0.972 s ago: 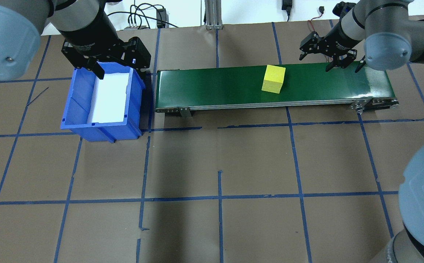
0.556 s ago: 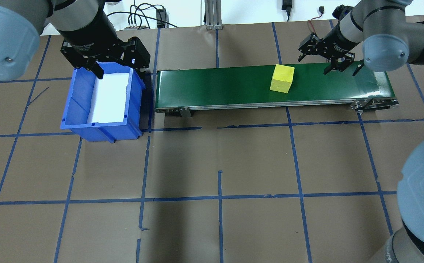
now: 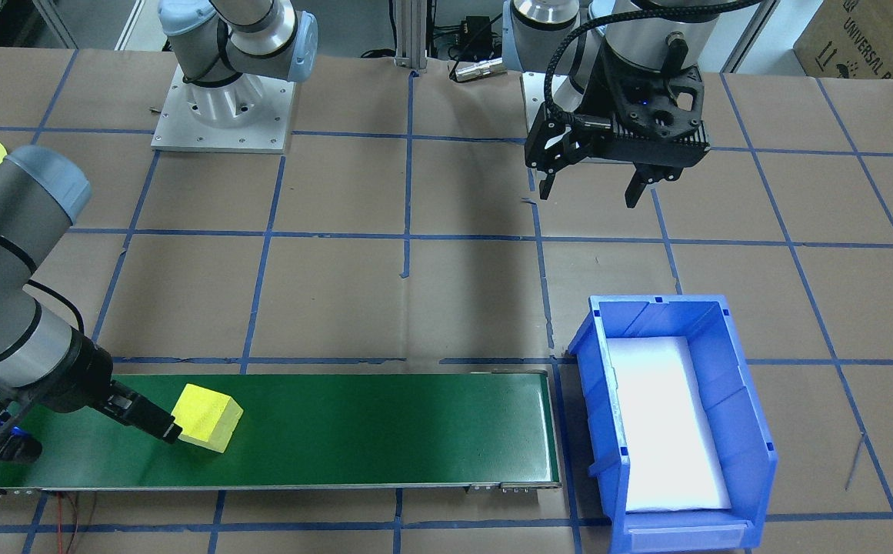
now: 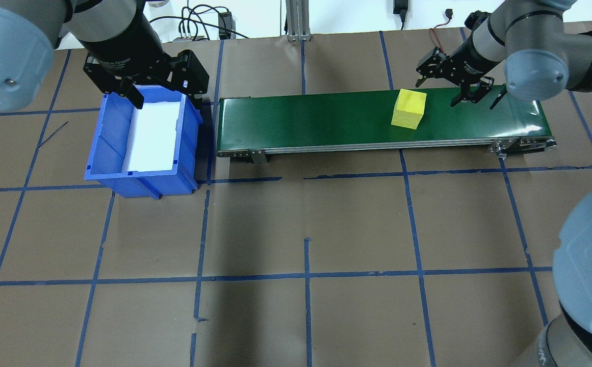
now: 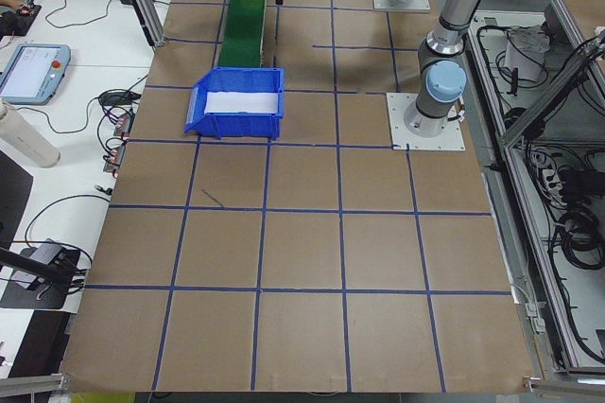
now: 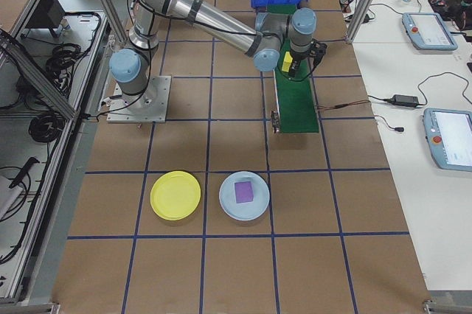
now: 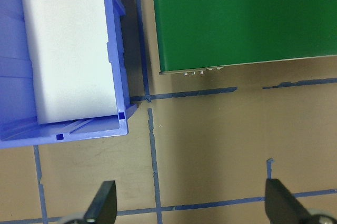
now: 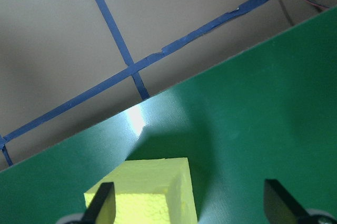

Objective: Move block left to right into plate

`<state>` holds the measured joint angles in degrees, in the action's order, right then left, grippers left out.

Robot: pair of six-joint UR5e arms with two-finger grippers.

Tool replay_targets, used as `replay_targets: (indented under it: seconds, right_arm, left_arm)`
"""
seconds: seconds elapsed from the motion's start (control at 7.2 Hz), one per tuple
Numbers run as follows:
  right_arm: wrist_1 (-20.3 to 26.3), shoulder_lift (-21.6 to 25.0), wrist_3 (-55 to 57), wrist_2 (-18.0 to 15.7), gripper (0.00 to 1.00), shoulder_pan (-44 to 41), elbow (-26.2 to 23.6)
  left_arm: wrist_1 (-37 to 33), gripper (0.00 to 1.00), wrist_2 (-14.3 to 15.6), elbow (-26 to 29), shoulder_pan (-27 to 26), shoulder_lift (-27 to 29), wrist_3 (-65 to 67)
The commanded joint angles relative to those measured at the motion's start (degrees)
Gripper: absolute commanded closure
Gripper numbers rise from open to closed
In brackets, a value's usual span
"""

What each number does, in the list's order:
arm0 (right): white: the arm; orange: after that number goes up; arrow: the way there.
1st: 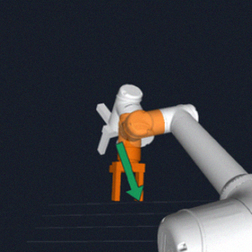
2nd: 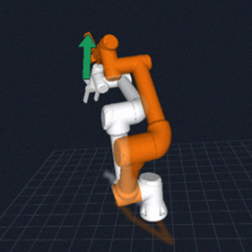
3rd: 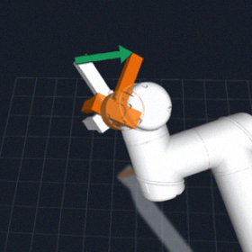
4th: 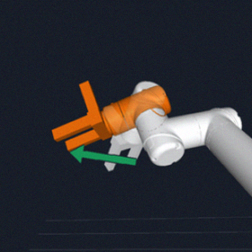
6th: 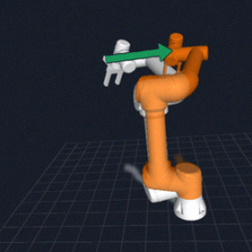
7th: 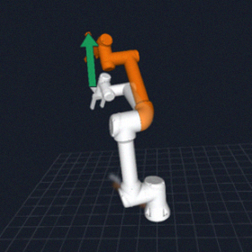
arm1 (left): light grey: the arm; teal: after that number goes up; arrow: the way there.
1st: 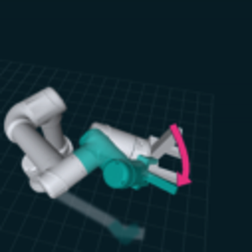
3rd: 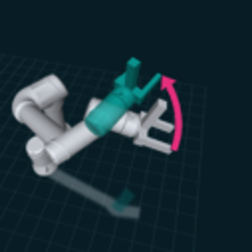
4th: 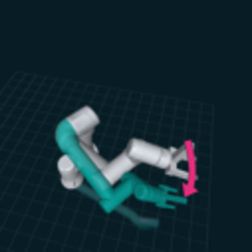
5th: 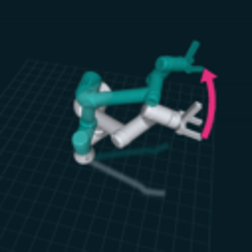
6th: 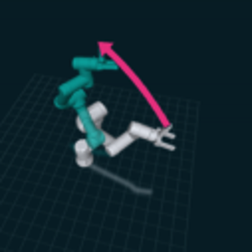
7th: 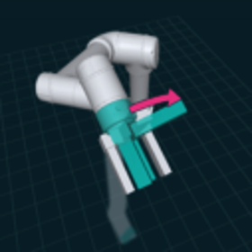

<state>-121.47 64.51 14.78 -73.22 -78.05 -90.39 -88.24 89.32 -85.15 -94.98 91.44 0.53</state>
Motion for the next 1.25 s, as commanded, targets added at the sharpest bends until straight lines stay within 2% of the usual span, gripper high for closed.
replay_targets:
  seconds: [0.0, 0.28, 0.56, 0.69, 0.83, 0.97, 1.11]
  right_arm:
    - [0.0, -0.69, -0.01, 0.0, 0.0, 0.0, 0.03]
    - [-0.09, -0.96, -0.19, 0.0, 0.0, 0.0, 0.12]
    - [-0.7, -2.89, -0.98, 1.67, 0.0, 0.0, 0.21]
    - [-0.88, -3.33, -1.5, 1.59, 0.0, 0.0, 0.04]
    - [-0.96, -3.94, -3.6, 0.02, 0.03, 0.09, -0.49]
    - [-0.88, -3.25, -8.23, -6.0, 0.23, 0.17, -1.1]
    - [-0.36, -2.03, -9.84, -8.32, 0.48, 0.17, -0.93]
  left_arm:
    - [0.0, 0.0, 1.73, -0.11, -0.03, -0.21, -0.09]
    - [0.0, 0.0, 1.82, -0.19, -0.03, -0.21, -0.09]
    - [0.0, 0.0, 1.73, -0.37, -0.21, -0.21, 0.0]
    - [-0.09, 0.0, 1.73, -0.46, -0.38, -0.3, 0.0]
    - [-0.09, 0.0, 1.73, -0.81, -0.56, -0.3, 0.17]
    - [-0.09, 0.0, 1.82, -0.72, -0.56, -0.3, 0.17]
    - [-0.09, 0.0, 1.82, -0.81, -0.65, -0.3, 0.09]
